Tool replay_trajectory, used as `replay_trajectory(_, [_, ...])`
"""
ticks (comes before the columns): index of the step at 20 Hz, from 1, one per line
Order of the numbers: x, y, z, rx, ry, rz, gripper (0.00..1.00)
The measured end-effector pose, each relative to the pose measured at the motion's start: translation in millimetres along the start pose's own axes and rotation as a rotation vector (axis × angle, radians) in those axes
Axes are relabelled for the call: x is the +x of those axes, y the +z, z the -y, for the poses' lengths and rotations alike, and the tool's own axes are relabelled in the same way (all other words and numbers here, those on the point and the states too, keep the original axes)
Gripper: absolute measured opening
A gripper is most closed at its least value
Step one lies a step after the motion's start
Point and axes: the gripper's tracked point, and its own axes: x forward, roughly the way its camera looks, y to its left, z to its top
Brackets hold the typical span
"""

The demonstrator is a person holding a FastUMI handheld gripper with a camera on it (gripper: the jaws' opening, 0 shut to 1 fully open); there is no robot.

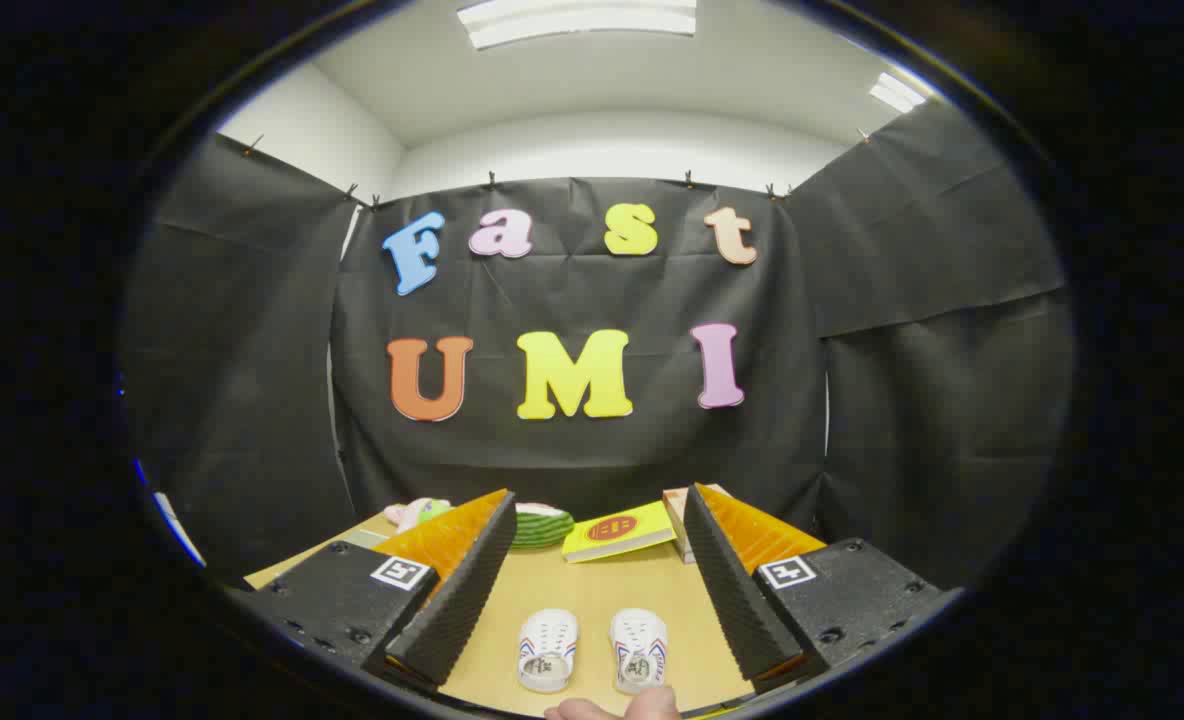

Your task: Open the storage box then place both shoes into the box .Put the left shoe in first, then the right shoe, with the right side of both shoes facing outward in a uniform manner.

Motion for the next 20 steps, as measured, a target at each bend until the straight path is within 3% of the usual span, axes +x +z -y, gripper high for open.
replay_trajectory(20, [7.6,-14.5,-17.1,-0.004,0.039,-0.054,1.0])
